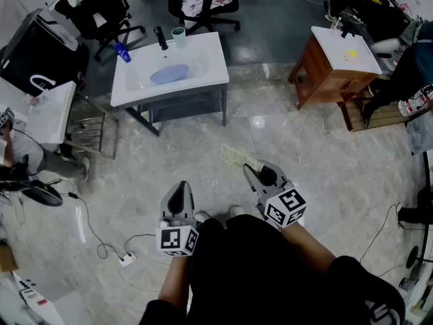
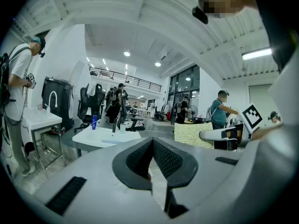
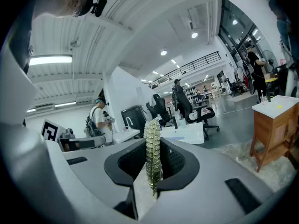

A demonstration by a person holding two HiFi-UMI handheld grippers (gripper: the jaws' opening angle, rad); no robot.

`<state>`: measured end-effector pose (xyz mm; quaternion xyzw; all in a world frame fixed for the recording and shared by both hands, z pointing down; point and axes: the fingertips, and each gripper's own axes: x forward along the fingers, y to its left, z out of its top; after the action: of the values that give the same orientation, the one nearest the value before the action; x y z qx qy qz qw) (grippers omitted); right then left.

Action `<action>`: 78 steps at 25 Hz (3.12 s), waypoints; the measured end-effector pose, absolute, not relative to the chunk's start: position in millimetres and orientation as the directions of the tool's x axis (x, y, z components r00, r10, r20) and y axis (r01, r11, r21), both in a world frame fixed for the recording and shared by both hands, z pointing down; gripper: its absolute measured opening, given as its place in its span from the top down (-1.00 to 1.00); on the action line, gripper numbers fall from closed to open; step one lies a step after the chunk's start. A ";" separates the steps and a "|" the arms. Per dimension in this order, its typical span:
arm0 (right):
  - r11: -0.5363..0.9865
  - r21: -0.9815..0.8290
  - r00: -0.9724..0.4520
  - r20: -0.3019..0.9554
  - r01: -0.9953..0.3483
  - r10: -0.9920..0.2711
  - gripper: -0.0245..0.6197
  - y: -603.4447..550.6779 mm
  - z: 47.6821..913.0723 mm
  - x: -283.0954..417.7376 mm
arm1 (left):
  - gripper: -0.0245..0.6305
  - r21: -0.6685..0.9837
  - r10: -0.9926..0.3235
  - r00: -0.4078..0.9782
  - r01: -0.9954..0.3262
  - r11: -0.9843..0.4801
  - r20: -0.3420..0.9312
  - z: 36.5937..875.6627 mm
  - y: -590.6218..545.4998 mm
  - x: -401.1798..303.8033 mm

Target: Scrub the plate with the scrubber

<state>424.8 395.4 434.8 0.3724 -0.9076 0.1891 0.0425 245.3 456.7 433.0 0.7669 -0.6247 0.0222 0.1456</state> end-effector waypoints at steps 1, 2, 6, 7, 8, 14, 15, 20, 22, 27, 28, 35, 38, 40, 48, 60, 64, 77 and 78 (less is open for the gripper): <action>0.666 -0.305 -0.730 0.212 -0.681 -0.649 0.74 396.2 433.3 425.3 | 0.92 0.188 -0.956 0.207 -0.968 -0.169 0.210 432.6 456.6 247.9; 0.679 -0.299 -0.741 0.207 -0.670 -0.639 0.74 397.3 432.1 426.2 | 0.92 0.182 -0.959 0.197 -0.970 -0.160 0.205 432.4 456.9 250.5; 0.700 -0.300 -0.761 0.198 -0.648 -0.618 0.74 406.2 433.1 436.6 | 0.92 0.191 -0.963 0.170 -0.973 -0.130 0.209 434.9 466.0 262.7; 0.703 -0.313 -0.767 0.192 -0.639 -0.612 0.74 408.2 434.3 437.4 | 0.92 0.188 -0.964 0.160 -0.975 -0.121 0.211 436.3 470.1 263.3; 0.708 -0.326 -0.777 0.185 -0.626 -0.602 0.73 409.5 436.0 435.6 | 0.92 0.181 -0.966 0.144 -0.978 -0.106 0.215 438.3 474.2 261.2; 0.776 -0.326 -0.841 0.175 -0.541 -0.512 0.73 412.8 449.6 394.7 | 0.92 0.145 -0.969 0.024 -0.989 0.012 0.244 448.7 498.1 228.4; 0.786 -0.324 -0.850 0.177 -0.526 -0.496 0.73 413.5 450.6 388.8 | 0.92 0.143 -0.968 0.003 -0.989 0.034 0.251 449.7 501.6 224.3; 0.842 -0.313 -0.897 0.198 -0.439 -0.395 0.73 420.9 458.8 352.8 | 0.92 0.144 -0.964 -0.100 -0.980 0.138 0.246 450.5 518.8 202.6; 0.870 -0.300 -0.918 0.183 -0.392 -0.351 0.73 427.1 457.5 334.1 | 0.92 0.138 -0.961 -0.139 -0.975 0.176 0.240 450.4 527.1 188.9; 0.901 -0.289 -0.943 0.182 -0.323 -0.279 0.73 438.2 457.7 288.0 | 0.92 0.151 -0.946 -0.210 -0.956 0.252 0.246 455.7 549.7 153.1; 0.903 -0.291 -0.945 0.187 -0.315 -0.269 0.73 439.6 460.3 279.0 | 0.92 0.157 -0.943 -0.221 -0.952 0.265 0.249 457.2 553.6 145.5; 0.905 -0.286 -0.939 0.233 -0.315 -0.253 0.73 438.3 476.6 209.4 | 0.92 0.168 -0.937 -0.247 -0.941 0.292 0.245 468.7 556.6 75.6; 0.898 -0.282 -0.927 0.264 -0.338 -0.267 0.73 431.8 483.3 176.8 | 0.92 0.186 -0.940 -0.240 -0.939 0.288 0.242 472.7 548.0 39.0; 0.891 -0.288 -0.919 0.285 -0.352 -0.271 0.73 423.4 488.4 148.0 | 0.92 0.198 -0.944 -0.228 -0.940 0.277 0.237 477.0 538.5 9.7; 0.827 -0.339 -0.881 0.321 -0.449 -0.348 0.73 385.3 487.2 30.2 | 0.92 0.303 -0.955 -0.154 -0.925 0.230 0.253 486.8 501.0 -109.2; 0.808 -0.281 -0.838 0.352 -0.519 -0.416 0.73 353.5 484.7 -75.3 | 0.92 0.272 -0.984 0.008 -0.962 0.041 0.178 462.3 434.1 -211.4; 0.785 -0.266 -0.810 0.373 -0.560 -0.452 0.73 344.4 486.0 -83.1 | 0.92 0.274 -0.975 0.063 -0.962 -0.002 0.212 474.8 422.1 -223.5; 0.726 -0.243 -0.750 0.388 -0.644 -0.536 0.73 312.9 494.9 -40.9 | 0.92 0.299 -0.957 0.172 -0.949 -0.097 0.234 494.2 363.3 -194.4; 0.722 -0.253 -0.752 0.381 -0.644 -0.538 0.73 306.7 496.0 -38.3 | 0.92 0.285 -0.956 0.176 -0.953 -0.105 0.234 492.7 356.0 -191.5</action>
<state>-38.3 306.7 496.0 0.3223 -0.9169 0.1878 0.1419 -191.5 356.0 492.7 0.7434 -0.6419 -0.0047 0.1877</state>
